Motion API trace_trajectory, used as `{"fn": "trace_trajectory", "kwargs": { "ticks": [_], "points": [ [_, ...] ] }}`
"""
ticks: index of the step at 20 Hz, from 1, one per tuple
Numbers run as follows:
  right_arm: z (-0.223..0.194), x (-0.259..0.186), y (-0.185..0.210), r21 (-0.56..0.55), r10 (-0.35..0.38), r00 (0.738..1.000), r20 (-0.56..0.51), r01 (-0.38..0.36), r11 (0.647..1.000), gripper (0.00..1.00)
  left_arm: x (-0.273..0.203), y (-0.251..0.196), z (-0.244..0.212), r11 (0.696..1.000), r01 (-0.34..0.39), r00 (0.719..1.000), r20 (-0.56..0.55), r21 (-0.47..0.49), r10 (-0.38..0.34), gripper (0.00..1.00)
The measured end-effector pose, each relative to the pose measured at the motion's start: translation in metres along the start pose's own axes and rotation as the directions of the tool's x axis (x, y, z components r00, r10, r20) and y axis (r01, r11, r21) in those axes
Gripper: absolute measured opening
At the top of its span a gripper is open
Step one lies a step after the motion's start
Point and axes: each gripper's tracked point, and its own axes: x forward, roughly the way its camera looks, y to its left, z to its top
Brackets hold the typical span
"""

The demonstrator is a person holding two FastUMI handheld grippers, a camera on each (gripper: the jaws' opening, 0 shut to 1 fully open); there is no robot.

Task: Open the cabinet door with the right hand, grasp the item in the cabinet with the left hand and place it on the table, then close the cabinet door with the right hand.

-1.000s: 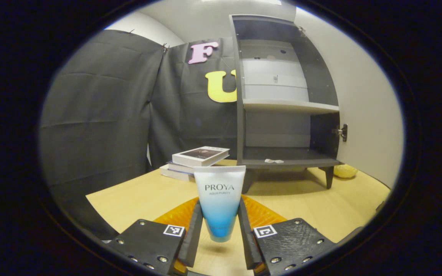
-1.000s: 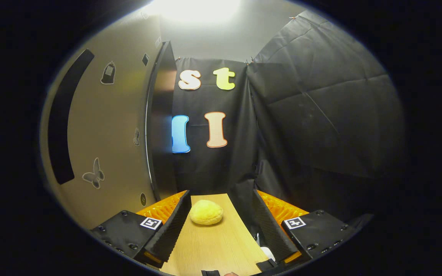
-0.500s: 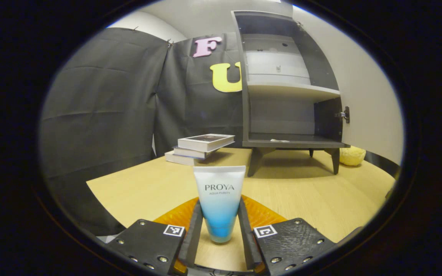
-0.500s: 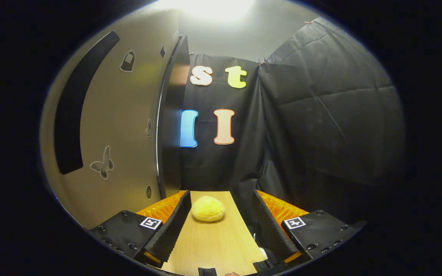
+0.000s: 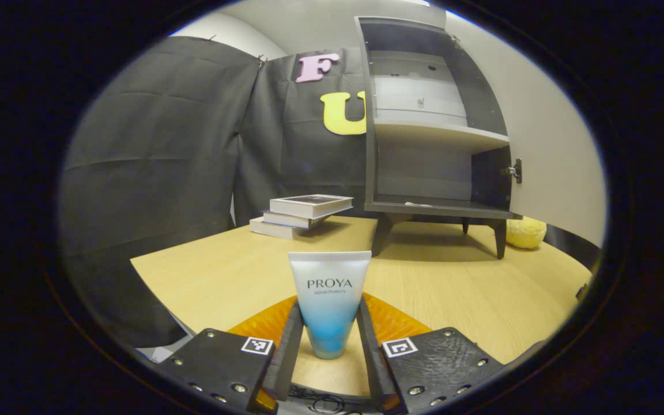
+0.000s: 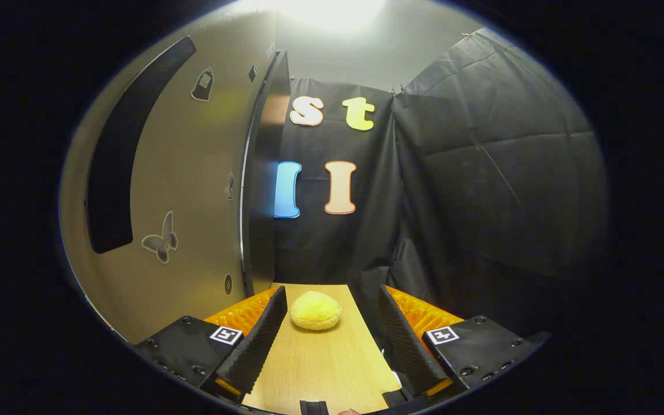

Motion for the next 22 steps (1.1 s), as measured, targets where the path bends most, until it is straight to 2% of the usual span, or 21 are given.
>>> {"fn": "trace_trajectory", "kwargs": {
  "ticks": [1, 3, 4, 6, 9, 10, 11, 13, 15, 16, 17, 18, 20, 21, 22],
  "points": [
    [0.000, 0.001, 0.000, 0.002, 0.004, 1.000, -0.002, -0.004, 1.000, 1.00, -0.002, 0.000, 0.002, 1.000, -0.007, 1.000, -0.002, 0.005, 0.007, 0.58],
    [-0.001, 0.002, 0.000, 0.014, 0.011, 1.000, -0.002, -0.011, 1.000, 1.00, -0.007, 0.005, 0.011, 0.999, -0.025, 1.000, 0.001, 0.026, 0.025, 0.89],
    [0.000, 0.002, -0.002, 0.023, 0.014, 1.000, 0.000, -0.014, 1.000, 0.97, -0.009, 0.007, 0.017, 0.999, -0.032, 0.999, 0.002, 0.033, 0.032, 0.92],
    [0.005, 0.003, -0.008, 0.044, 0.014, 1.000, 0.010, -0.015, 0.999, 1.00, -0.015, 0.010, 0.039, 0.999, -0.042, 0.999, 0.010, 0.035, 0.041, 0.92],
    [0.017, 0.004, -0.017, 0.085, 0.028, 0.999, 0.026, -0.030, 0.996, 0.97, -0.028, 0.009, 0.093, 0.998, -0.049, 0.998, 0.046, 0.048, 0.047, 0.92],
    [0.021, 0.005, -0.018, 0.099, 0.041, 0.999, 0.028, -0.044, 0.994, 1.00, -0.035, 0.006, 0.119, 0.997, -0.048, 0.997, 0.064, 0.061, 0.044, 0.89],
    [0.025, 0.005, -0.017, 0.111, 0.060, 0.998, 0.028, -0.062, 0.992, 0.97, -0.039, 0.004, 0.139, 0.996, -0.048, 0.997, 0.071, 0.068, 0.043, 0.89],
    [0.036, 0.005, -0.012, 0.137, 0.113, 0.993, 0.029, -0.116, 0.984, 0.99, -0.048, 0.001, 0.182, 0.996, -0.045, 0.995, 0.089, 0.070, 0.039, 0.90],
    [0.047, 0.002, -0.009, 0.135, 0.153, 0.987, 0.040, -0.157, 0.978, 0.93, -0.057, -0.007, 0.223, 0.998, -0.031, 0.993, 0.116, 0.060, 0.024, 0.90],
    [0.052, 0.000, -0.008, 0.126, 0.167, 0.985, 0.050, -0.172, 0.977, 0.98, -0.060, -0.010, 0.239, 0.998, -0.026, 0.992, 0.121, 0.058, 0.019, 0.89],
    [0.060, -0.002, -0.006, 0.120, 0.177, 0.982, 0.065, -0.184, 0.976, 0.98, -0.064, -0.013, 0.255, 0.998, -0.021, 0.991, 0.133, 0.058, 0.014, 0.92],
    [0.065, -0.004, -0.004, 0.123, 0.185, 0.980, 0.077, -0.193, 0.973, 0.98, -0.066, -0.016, 0.269, 0.998, -0.015, 0.990, 0.142, 0.060, 0.007, 0.89],
    [0.077, -0.010, 0.009, 0.140, 0.217, 0.971, 0.097, -0.229, 0.963, 0.97, -0.070, -0.020, 0.286, 0.998, -0.005, 0.988, 0.154, 0.069, -0.006, 0.92],
    [0.082, -0.012, 0.016, 0.144, 0.234, 0.967, 0.103, -0.247, 0.958, 0.93, -0.070, -0.020, 0.292, 0.997, -0.001, 0.989, 0.150, 0.072, -0.010, 0.92],
    [0.087, -0.016, 0.022, 0.139, 0.246, 0.963, 0.110, -0.260, 0.956, 0.93, -0.069, -0.019, 0.297, 0.998, 0.005, 0.988, 0.151, 0.070, -0.016, 0.92]
  ]
}}
